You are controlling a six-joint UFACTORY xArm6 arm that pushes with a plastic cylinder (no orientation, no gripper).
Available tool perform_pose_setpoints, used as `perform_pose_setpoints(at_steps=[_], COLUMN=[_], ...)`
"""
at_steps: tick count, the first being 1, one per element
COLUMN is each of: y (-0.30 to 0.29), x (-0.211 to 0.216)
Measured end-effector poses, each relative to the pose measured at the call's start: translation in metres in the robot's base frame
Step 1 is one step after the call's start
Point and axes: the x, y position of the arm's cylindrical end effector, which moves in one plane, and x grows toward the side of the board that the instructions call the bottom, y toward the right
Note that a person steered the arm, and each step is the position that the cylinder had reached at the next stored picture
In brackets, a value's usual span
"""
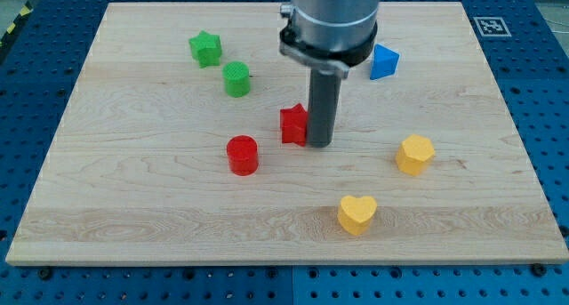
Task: Move the red circle towards bottom left side of the board
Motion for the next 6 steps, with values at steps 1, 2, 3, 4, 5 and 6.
perform_pose_setpoints(at_steps=[1,2,3,4,5,6], y=[-0.023,-0.063,-0.068,-0.087,-0.112,-0.125], x=[0.029,0.026,-0.005,-0.009,0.014,0.034])
